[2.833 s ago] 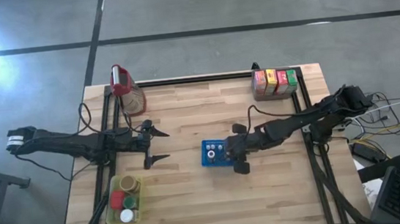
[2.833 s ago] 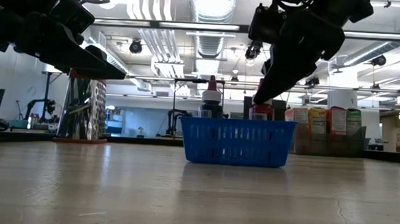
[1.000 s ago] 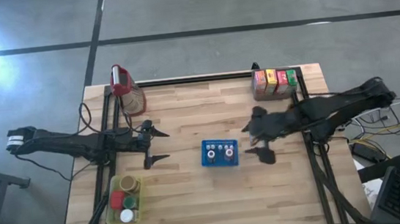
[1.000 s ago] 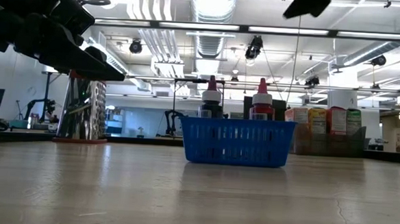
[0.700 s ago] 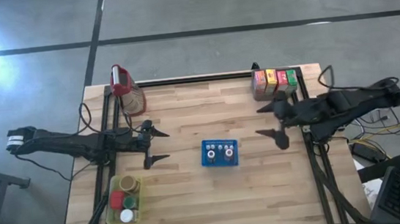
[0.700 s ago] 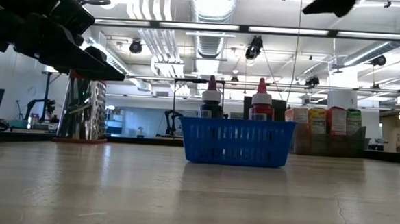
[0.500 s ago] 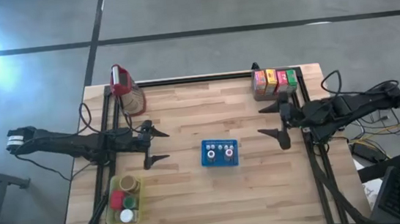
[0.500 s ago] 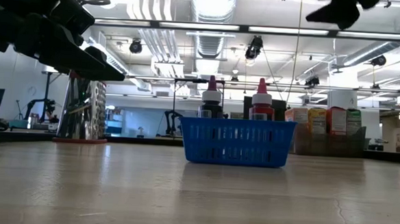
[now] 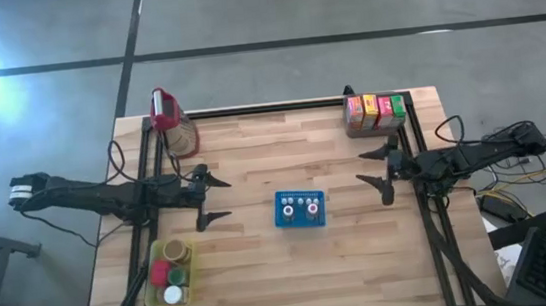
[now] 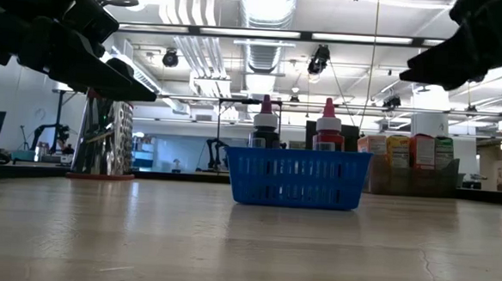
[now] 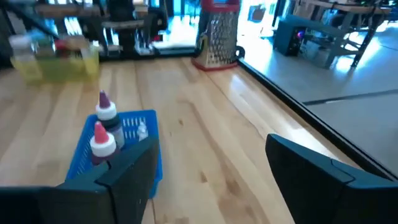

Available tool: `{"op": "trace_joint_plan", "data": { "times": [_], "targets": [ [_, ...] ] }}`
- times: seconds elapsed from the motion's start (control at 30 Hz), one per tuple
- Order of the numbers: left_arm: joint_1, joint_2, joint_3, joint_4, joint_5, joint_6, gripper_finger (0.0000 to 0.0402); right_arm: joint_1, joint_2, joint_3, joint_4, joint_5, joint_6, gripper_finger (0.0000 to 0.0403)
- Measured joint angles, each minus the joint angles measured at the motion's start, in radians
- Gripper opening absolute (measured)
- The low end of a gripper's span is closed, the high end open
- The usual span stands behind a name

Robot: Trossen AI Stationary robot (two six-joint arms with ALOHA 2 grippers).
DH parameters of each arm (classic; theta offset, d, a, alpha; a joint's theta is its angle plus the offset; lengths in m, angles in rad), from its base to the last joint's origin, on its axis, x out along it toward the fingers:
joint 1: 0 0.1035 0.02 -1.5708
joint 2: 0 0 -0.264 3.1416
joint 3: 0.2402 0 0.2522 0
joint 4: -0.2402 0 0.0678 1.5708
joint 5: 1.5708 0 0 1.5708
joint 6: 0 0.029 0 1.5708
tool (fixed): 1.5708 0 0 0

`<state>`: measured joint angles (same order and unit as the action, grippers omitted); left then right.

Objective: Pick & Place Kitchen Items
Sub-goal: Return to Home Position

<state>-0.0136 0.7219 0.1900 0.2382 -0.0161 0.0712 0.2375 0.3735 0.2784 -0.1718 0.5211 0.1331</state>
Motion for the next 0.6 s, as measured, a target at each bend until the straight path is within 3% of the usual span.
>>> {"op": "trace_joint_plan", "data": {
  "times": [0.3, 0.6],
  "targets": [
    [0.000, 0.000, 0.000, 0.000, 0.000, 0.000, 0.0390, 0.000, -0.271, -0.107, -0.014, -0.006, 0.025, 0.0260],
    [0.000, 0.000, 0.000, 0.000, 0.000, 0.000, 0.0389, -0.045, -0.263, -0.119, -0.060, -0.063, 0.025, 0.0235]
  ]
}}
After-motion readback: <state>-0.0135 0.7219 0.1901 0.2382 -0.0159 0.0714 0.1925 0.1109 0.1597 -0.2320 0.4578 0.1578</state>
